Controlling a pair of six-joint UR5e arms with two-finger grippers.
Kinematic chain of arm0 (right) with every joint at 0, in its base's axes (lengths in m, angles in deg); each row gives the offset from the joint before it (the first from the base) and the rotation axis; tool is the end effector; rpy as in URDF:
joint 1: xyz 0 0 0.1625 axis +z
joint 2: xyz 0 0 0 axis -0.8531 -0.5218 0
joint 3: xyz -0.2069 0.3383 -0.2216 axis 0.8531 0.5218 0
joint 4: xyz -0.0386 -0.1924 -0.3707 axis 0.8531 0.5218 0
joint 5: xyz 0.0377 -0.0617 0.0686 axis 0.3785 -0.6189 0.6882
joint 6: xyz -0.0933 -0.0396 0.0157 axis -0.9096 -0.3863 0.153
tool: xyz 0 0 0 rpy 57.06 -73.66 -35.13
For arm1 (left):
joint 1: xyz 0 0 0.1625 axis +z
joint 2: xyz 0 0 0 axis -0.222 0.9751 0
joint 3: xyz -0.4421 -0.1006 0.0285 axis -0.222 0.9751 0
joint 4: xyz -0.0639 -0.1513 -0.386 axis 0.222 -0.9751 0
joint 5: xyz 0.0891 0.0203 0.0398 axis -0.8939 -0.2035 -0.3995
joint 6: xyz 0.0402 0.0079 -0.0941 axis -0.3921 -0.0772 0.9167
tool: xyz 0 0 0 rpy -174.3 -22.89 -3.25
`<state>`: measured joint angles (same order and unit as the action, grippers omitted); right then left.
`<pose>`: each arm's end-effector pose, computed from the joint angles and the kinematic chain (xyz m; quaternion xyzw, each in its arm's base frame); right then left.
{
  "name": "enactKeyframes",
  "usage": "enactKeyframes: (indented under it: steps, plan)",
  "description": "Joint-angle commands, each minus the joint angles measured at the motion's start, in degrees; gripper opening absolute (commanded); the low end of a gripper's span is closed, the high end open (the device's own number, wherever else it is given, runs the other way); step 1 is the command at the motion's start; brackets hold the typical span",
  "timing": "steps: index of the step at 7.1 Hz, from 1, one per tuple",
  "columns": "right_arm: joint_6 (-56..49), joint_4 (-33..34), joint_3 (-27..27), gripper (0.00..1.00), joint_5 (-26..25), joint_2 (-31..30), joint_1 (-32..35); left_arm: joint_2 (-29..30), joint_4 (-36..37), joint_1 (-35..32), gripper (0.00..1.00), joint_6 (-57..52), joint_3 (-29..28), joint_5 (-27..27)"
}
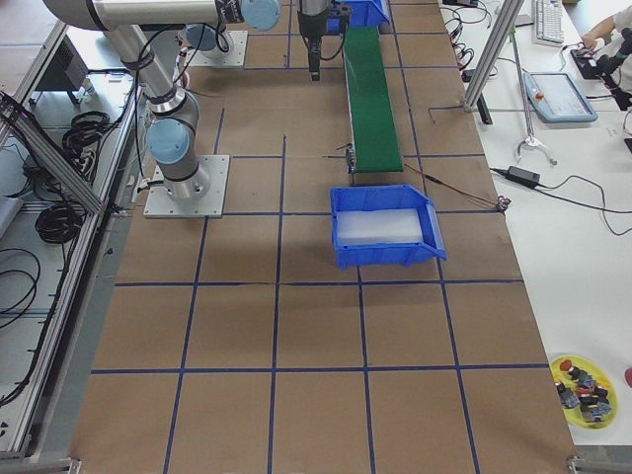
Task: Transport two buttons from left to right
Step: 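Move the left gripper from above the conveyor toward the blue bin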
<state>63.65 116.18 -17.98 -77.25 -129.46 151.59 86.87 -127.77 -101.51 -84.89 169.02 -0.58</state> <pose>0.1566 -0.4159 0.5162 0.0228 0.9991 -0.0358 0.0078 -0.1219 -0.5038 0.5150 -0.0728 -0.9973 -0.0009 0.0009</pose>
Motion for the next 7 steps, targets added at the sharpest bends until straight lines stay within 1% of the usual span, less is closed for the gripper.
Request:
enactKeyframes:
  steps: [1,5,6,7]
  plan:
    - [-0.07,-0.14,0.00,1.00,-0.05,-0.03,-0.05,-0.03,0.00,0.00,1.00,0.00,0.18,-0.09]
    - [-0.07,-0.05,0.09,1.00,0.04,-0.03,-0.14,-0.12,0.00,1.66,1.00,-1.74,0.18,-0.09]
    - [0.02,-0.05,0.00,1.00,0.12,-0.03,-0.05,-0.21,0.00,4.11,1.00,-5.06,0.18,-0.35]
    - [0.02,-0.05,0.00,1.00,0.04,-0.03,-0.05,-0.21,0.09,8.92,1.00,-8.06,0.18,-0.53]
